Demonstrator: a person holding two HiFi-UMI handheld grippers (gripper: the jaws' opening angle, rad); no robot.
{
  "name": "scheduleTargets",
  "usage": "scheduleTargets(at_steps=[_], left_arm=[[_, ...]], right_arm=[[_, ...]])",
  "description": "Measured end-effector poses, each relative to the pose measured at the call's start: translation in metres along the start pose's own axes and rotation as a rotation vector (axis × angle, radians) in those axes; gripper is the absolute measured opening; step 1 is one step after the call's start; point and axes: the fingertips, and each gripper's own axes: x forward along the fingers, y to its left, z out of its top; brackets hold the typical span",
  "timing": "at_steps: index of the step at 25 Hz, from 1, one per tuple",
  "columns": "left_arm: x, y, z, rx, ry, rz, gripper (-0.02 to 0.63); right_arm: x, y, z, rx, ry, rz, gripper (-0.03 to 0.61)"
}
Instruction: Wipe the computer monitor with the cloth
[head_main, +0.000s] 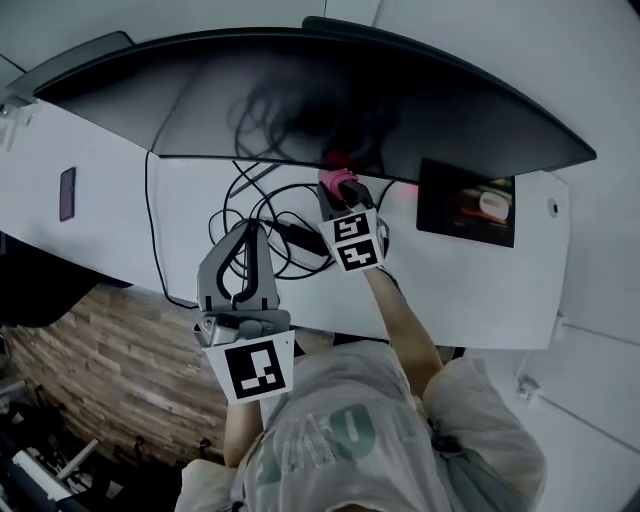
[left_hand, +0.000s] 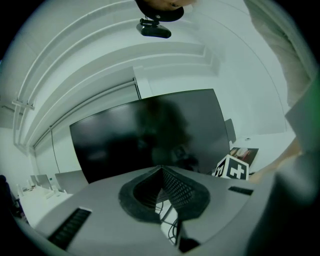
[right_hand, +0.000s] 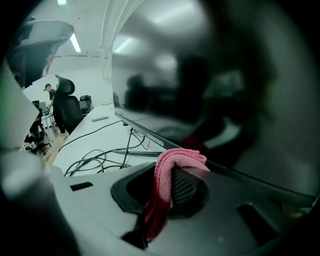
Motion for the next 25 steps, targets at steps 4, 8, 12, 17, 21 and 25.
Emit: scheduleTargets(at_steps=[4,8,12,17,21,25], left_arm=[[-0.021,0.025,-0.025,-0.029,0.041,0.069,0.005],[-0.040,0.055,-0.052,-0.050,0.092,0.126,0.005],[-0.058,0.086,-0.078,-0.071,0.131,0.182,0.005],[-0.077,0.127,-0.102,-0.089,0.157,0.240,0.005],[-0.087,0.151,-0.117,-0.100,0.165,0.268,0.005],[-0.094,0.167,-0.130,-0.115,0.174,0.290,0.005]], right_arm=[[0.028,0.040,0.020,0.008,-0.018,0.032,0.057],[0.060,0.078,0.042,0.050,-0.054,0.041,0.057],[0.088,0.113,0.062,0.093,-0.083,0.038,0.057],[0.121,0.159,0.087,0.107,-0.090,0.069,0.057],[0.143,0.192,0.105,0.113,-0.106,0.101,0.057],[0.159,0.219,0.121,0.113,-0.125,0.122,0.057]])
